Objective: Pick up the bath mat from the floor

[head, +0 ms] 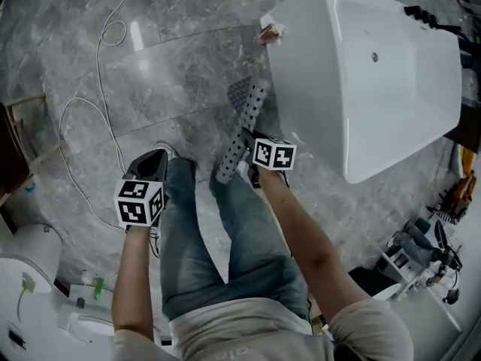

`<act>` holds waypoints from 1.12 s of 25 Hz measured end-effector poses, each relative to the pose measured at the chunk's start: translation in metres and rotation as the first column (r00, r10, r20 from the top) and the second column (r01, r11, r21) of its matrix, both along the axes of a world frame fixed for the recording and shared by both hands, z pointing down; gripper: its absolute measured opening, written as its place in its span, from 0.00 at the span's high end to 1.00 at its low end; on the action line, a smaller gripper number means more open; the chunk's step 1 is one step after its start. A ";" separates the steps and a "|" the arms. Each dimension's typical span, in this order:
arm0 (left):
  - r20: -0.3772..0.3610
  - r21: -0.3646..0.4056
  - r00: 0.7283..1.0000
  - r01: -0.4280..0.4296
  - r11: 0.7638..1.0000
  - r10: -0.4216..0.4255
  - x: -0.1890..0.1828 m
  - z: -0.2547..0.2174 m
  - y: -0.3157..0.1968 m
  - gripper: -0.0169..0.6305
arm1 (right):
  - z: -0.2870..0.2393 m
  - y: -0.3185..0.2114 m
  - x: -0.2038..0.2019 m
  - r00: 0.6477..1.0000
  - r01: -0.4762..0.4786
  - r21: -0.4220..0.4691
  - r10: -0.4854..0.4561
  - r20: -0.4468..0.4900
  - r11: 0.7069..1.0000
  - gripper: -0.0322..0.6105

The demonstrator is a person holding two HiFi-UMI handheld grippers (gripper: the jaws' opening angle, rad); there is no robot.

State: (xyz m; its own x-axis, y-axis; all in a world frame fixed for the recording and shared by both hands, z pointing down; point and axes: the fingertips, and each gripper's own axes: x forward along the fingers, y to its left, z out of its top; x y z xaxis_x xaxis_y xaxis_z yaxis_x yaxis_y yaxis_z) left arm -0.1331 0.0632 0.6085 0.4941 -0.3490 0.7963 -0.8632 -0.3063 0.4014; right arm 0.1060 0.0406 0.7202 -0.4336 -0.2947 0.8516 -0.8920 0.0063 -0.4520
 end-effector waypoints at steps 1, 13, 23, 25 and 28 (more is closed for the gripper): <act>-0.002 0.004 1.000 -0.004 1.000 0.004 0.005 -0.007 -0.001 0.95 | -0.011 0.000 0.001 1.000 0.000 0.005 0.000 0.009 1.000 0.85; -0.036 0.079 0.999 0.012 0.997 -0.009 0.050 -0.100 -0.025 0.95 | -0.163 -0.040 0.000 0.989 -0.028 0.141 0.007 0.150 0.990 0.85; -0.039 0.199 0.997 0.074 0.977 -0.067 0.060 -0.221 -0.053 0.95 | -0.323 -0.068 -0.018 0.960 0.015 0.273 -0.090 0.266 0.962 0.85; -0.046 0.223 0.996 0.081 0.971 -0.073 0.062 -0.247 -0.058 0.95 | -0.351 -0.069 -0.018 0.953 0.008 0.289 -0.095 0.289 0.957 0.85; -0.068 0.253 0.996 0.081 0.964 -0.065 0.070 -0.284 -0.058 0.95 | -0.392 -0.066 -0.018 0.941 0.003 0.321 -0.111 0.319 0.947 0.85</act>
State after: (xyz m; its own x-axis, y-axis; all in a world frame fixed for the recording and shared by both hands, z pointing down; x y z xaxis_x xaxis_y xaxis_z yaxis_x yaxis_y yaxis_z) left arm -0.0634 0.0050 0.3249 0.5027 -0.5736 0.6467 -0.8644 -0.3421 0.3685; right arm 0.0885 -0.0253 0.3285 -0.6966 -0.4878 0.5262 -0.6868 0.2413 -0.6856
